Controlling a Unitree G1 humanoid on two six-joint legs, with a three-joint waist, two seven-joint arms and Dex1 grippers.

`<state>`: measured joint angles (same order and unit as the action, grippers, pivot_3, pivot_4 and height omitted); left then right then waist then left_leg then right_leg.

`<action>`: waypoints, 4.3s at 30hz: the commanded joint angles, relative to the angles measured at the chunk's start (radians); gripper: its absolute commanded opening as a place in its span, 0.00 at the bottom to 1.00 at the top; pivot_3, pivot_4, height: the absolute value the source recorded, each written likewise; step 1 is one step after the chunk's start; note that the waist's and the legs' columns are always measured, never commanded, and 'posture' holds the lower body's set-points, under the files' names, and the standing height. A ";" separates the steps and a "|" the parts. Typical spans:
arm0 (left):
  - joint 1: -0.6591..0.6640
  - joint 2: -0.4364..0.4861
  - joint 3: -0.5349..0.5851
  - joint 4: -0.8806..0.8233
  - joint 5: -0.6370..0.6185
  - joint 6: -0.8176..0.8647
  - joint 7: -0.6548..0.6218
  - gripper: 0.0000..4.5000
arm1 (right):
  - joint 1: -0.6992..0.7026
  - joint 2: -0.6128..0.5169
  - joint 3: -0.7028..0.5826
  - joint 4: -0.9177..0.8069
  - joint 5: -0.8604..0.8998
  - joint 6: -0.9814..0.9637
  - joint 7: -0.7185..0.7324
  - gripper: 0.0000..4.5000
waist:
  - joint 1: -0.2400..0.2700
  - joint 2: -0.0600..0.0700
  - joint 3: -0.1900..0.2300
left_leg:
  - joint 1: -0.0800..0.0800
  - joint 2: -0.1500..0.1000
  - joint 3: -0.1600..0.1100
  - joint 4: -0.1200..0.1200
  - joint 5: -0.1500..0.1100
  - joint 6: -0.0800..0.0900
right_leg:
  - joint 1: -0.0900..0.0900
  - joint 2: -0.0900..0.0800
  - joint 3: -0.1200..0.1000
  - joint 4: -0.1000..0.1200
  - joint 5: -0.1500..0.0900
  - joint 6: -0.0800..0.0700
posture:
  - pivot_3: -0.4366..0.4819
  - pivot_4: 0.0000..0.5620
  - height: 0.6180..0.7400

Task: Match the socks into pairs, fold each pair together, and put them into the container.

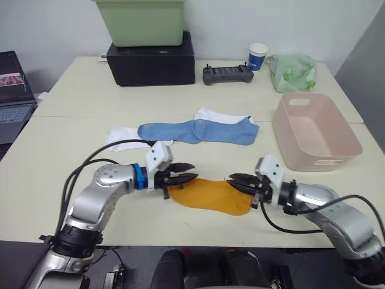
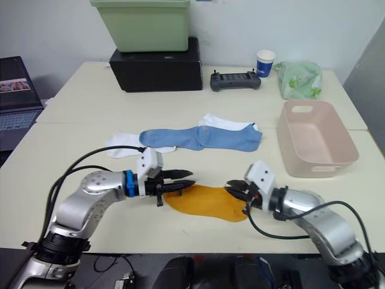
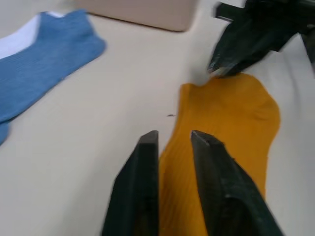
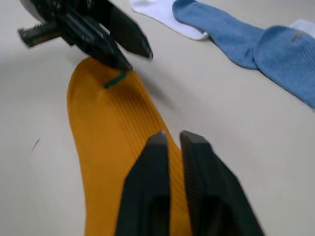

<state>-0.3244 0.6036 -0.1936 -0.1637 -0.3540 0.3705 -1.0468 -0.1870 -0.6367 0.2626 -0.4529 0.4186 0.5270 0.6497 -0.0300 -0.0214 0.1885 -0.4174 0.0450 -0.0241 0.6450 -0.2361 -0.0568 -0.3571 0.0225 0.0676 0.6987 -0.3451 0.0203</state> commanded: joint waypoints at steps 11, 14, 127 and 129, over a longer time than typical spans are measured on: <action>0.034 -0.006 -0.020 0.213 0.159 -0.230 0.025 0.01 | 0.130 -0.052 -0.018 0.191 -0.189 -0.216 0.093 0.00 | 0.000 0.000 -0.001 | 0.004 0.000 -0.001 0.001 0.000 0.000 | 0.005 0.000 -0.001 0.000 0.000 0.000 | 0.48 0.27 1.00; 0.053 0.031 0.013 0.199 0.148 -0.265 0.004 0.01 | 0.136 -0.035 -0.071 0.137 -0.131 -0.212 0.111 0.00 | -0.001 0.000 -0.001 | 0.006 0.000 -0.001 0.001 0.000 0.000 | 0.006 0.000 -0.001 0.001 0.000 0.000 | 0.48 0.27 1.00; 0.076 0.108 0.188 -0.162 -0.097 0.264 0.009 0.00 | -0.314 0.275 -0.126 0.292 0.377 0.552 0.183 0.13 | -0.005 0.001 -0.001 | 0.002 0.001 -0.002 0.000 0.000 0.001 | 0.001 0.001 -0.002 0.003 0.001 -0.001 | 0.48 0.27 1.00; 0.088 0.151 0.241 -0.172 -0.135 0.288 -0.005 0.00 | -0.315 0.281 -0.136 0.285 0.386 0.549 0.175 0.26 | -0.005 0.001 -0.001 | 0.002 0.001 -0.002 0.000 0.000 0.001 | 0.001 0.001 -0.002 0.003 0.001 -0.001 | 0.48 0.27 1.00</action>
<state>-0.2403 0.7349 -0.0070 -0.2909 -0.4457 0.6405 -1.0386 -0.4902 -0.3619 0.1414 -0.1339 0.7979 1.0946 0.8250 -0.0350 -0.0199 0.1876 -0.4157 0.0464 -0.0259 0.6452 -0.2357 -0.0560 -0.3566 0.0235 0.0657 0.7016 -0.3442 0.0192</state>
